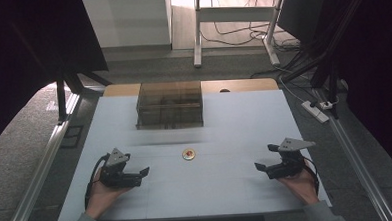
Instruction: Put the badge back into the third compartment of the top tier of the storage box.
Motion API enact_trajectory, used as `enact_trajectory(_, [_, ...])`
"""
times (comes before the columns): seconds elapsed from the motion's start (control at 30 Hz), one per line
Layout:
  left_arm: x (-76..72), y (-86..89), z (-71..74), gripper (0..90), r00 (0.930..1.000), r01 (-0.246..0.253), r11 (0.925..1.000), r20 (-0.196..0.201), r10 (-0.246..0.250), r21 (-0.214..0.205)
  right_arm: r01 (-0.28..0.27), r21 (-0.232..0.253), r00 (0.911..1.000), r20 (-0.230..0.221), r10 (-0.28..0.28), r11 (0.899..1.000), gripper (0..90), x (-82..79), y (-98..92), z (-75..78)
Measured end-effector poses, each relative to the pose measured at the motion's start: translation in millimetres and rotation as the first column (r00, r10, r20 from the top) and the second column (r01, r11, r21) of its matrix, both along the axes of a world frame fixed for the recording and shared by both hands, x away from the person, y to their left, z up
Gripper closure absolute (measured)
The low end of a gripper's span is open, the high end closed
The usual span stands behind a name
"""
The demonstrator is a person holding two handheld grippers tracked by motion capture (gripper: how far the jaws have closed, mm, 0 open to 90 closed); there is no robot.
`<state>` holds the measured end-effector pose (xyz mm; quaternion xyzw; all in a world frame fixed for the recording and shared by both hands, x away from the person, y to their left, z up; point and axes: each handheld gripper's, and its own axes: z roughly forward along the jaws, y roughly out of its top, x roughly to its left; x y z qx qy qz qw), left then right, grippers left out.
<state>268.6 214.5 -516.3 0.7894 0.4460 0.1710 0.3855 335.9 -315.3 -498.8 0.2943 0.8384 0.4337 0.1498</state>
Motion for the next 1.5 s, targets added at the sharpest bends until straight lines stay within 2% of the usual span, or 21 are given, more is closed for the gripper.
enact_trajectory(0.4, [0.3, 0.0, -1.2, 12.0, 1.0, -0.001, 0.9997, -0.003, 0.001, 0.023, -0.014, 0.003, 0.9999, 0.009, 0.014, 1.0, 8.7, -1.4, 2.3, 0.2])
enact_trajectory(0.9, [2.7, 0.6, 4.1, 12.6, 1.0, 0.006, 0.9997, 0.002, -0.006, 0.023, -0.015, -0.014, 0.9998, 0.009, 0.015, 1.0, 8.9, -1.8, 4.9, -0.5])
enact_trajectory(1.5, [6.4, -9.0, 20.6, 12.5, 0.9987, 0.044, 0.9989, 0.024, -0.044, 0.018, -0.021, -0.009, 0.9997, 0.012, 0.021, 1.0, 10.4, -3.0, 7.2, -0.2])
